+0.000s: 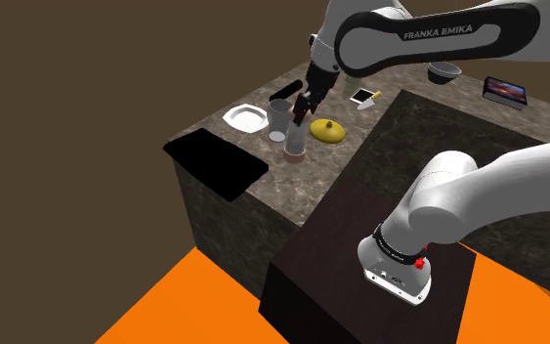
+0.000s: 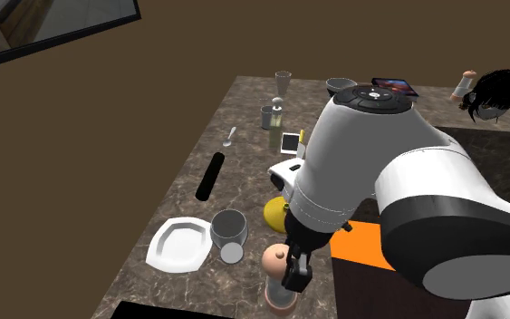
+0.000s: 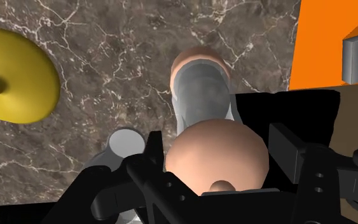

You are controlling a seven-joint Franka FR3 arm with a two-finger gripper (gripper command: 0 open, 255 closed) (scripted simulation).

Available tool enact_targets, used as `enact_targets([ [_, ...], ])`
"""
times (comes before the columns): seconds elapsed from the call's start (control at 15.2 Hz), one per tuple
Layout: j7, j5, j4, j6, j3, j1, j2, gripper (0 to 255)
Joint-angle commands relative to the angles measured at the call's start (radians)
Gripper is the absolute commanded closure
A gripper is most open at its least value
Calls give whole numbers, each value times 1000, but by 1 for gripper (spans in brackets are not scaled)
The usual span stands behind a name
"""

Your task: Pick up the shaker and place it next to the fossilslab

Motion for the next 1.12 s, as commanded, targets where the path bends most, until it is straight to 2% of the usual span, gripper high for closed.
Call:
enact_targets([
  [0.0, 1, -1, -22, 29, -1, 0, 6, 255],
  [0.73, -1, -6, -133, 202, -10, -1, 68, 255],
  [1.06, -1, -6, -139, 213, -10, -1, 73, 255],
])
